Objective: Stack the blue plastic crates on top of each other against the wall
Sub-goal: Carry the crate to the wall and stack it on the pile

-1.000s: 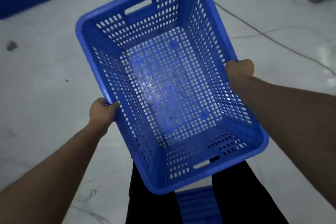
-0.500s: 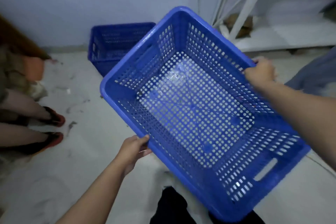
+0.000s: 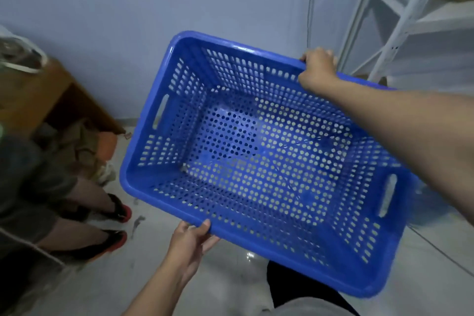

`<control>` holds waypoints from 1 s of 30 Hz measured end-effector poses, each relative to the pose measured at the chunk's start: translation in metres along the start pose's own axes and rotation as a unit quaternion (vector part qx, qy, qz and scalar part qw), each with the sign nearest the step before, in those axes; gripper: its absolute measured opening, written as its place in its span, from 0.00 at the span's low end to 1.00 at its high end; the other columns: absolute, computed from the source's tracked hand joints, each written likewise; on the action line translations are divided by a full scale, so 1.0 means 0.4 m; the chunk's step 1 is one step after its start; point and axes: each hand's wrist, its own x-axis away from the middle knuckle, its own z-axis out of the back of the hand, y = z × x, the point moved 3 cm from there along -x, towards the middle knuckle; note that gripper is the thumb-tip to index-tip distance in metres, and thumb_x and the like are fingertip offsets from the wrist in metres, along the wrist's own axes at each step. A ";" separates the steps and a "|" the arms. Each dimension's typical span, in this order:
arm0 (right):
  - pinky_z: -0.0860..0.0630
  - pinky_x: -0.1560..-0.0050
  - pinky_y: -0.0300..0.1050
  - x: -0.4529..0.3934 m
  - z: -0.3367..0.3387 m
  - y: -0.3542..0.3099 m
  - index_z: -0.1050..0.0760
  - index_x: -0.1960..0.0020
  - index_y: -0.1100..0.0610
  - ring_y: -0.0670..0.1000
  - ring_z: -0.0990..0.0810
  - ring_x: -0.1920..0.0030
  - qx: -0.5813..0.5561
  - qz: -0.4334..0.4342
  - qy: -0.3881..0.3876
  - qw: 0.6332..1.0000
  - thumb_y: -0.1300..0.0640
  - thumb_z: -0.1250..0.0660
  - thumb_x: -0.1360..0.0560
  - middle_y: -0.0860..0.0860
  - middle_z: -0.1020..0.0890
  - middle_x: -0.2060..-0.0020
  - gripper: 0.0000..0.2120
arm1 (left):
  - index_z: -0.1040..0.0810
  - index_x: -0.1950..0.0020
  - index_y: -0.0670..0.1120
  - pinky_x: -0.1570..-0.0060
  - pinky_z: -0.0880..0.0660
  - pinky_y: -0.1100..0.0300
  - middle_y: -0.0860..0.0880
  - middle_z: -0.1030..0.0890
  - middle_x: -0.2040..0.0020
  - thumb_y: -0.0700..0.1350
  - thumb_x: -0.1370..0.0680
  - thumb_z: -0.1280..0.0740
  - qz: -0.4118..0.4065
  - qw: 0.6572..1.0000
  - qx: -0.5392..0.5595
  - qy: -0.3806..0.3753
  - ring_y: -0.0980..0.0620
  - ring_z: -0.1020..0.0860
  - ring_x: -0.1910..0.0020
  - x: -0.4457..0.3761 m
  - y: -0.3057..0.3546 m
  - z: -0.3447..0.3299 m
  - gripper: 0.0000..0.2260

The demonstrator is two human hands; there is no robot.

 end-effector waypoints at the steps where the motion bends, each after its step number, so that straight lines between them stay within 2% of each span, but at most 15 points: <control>1: 0.34 0.36 0.51 -0.038 -0.015 -0.023 0.20 0.43 0.59 0.64 0.31 0.35 0.002 0.013 -0.004 1.000 0.67 0.35 0.28 0.62 0.23 0.41 0.16 | 0.25 0.48 0.41 0.63 0.17 0.52 0.43 0.15 0.58 0.30 0.23 0.38 0.003 1.000 0.010 0.008 0.49 0.14 0.63 -0.017 0.009 -0.012 0.09; 5: 0.34 0.37 0.51 -0.199 -0.089 -0.095 0.20 0.44 0.59 0.64 0.32 0.36 -0.016 0.053 -0.025 0.998 0.68 0.37 0.27 0.61 0.24 0.42 0.15 | 0.24 0.46 0.40 0.64 0.18 0.53 0.44 0.14 0.59 0.31 0.23 0.38 -0.001 0.998 0.050 0.045 0.49 0.14 0.62 -0.098 0.054 -0.077 0.09; 11: 0.30 0.39 0.51 -0.405 -0.164 -0.173 0.19 0.45 0.60 0.65 0.32 0.36 -0.037 0.081 -0.051 0.995 0.71 0.38 0.28 0.61 0.23 0.41 0.16 | 0.24 0.49 0.44 0.64 0.17 0.54 0.47 0.14 0.64 0.40 0.21 0.37 0.017 0.988 0.098 0.117 0.51 0.15 0.66 -0.230 0.142 -0.158 0.04; 14: 0.30 0.38 0.52 -0.498 -0.191 -0.223 0.19 0.45 0.61 0.64 0.31 0.35 -0.042 0.100 -0.053 0.993 0.71 0.38 0.27 0.60 0.24 0.41 0.15 | 0.24 0.49 0.43 0.66 0.18 0.55 0.46 0.14 0.63 0.40 0.21 0.37 0.015 0.985 0.111 0.128 0.50 0.15 0.64 -0.291 0.193 -0.182 0.04; 18: 0.29 0.49 0.47 -0.636 -0.245 -0.288 0.19 0.49 0.65 0.64 0.27 0.39 -0.048 0.119 -0.059 0.990 0.72 0.37 0.28 0.60 0.25 0.45 0.11 | 0.25 0.45 0.41 0.66 0.18 0.54 0.42 0.14 0.59 0.40 0.20 0.37 0.019 0.982 0.136 0.130 0.46 0.15 0.60 -0.385 0.261 -0.208 0.06; 20: 0.28 0.47 0.49 -0.682 -0.293 -0.326 0.20 0.48 0.65 0.64 0.28 0.38 -0.041 0.141 -0.065 0.987 0.72 0.37 0.27 0.60 0.25 0.42 0.12 | 0.26 0.42 0.42 0.66 0.18 0.53 0.40 0.15 0.54 0.40 0.20 0.38 0.020 0.983 0.135 0.126 0.43 0.15 0.58 -0.443 0.306 -0.214 0.08; 22: 0.28 0.42 0.50 -0.749 -0.367 -0.410 0.20 0.46 0.65 0.63 0.30 0.36 -0.028 0.167 -0.067 0.983 0.73 0.38 0.27 0.60 0.26 0.41 0.13 | 0.28 0.40 0.43 0.66 0.18 0.51 0.40 0.16 0.53 0.39 0.21 0.38 0.030 0.982 0.140 0.122 0.42 0.15 0.58 -0.534 0.353 -0.188 0.09; 25: 0.29 0.42 0.49 -0.801 -0.413 -0.415 0.20 0.46 0.65 0.63 0.30 0.36 -0.010 0.168 -0.069 0.983 0.73 0.38 0.27 0.60 0.26 0.42 0.13 | 0.27 0.43 0.42 0.58 0.18 0.47 0.41 0.16 0.60 0.36 0.21 0.38 0.042 0.982 0.131 0.126 0.41 0.15 0.62 -0.570 0.398 -0.198 0.07; 27: 0.29 0.46 0.48 -0.865 -0.478 -0.455 0.20 0.47 0.65 0.63 0.29 0.38 0.001 0.172 -0.074 0.982 0.72 0.36 0.27 0.61 0.26 0.43 0.12 | 0.26 0.48 0.42 0.50 0.21 0.42 0.39 0.19 0.57 0.35 0.21 0.40 0.073 0.981 0.127 0.124 0.39 0.18 0.58 -0.649 0.442 -0.168 0.05; 30: 0.28 0.46 0.49 -0.950 -0.584 -0.513 0.20 0.46 0.65 0.63 0.26 0.41 0.024 0.170 -0.097 0.980 0.70 0.35 0.28 0.62 0.27 0.43 0.11 | 0.27 0.43 0.41 0.42 0.25 0.38 0.39 0.21 0.52 0.36 0.20 0.39 0.128 0.975 0.115 0.138 0.38 0.21 0.52 -0.782 0.517 -0.129 0.07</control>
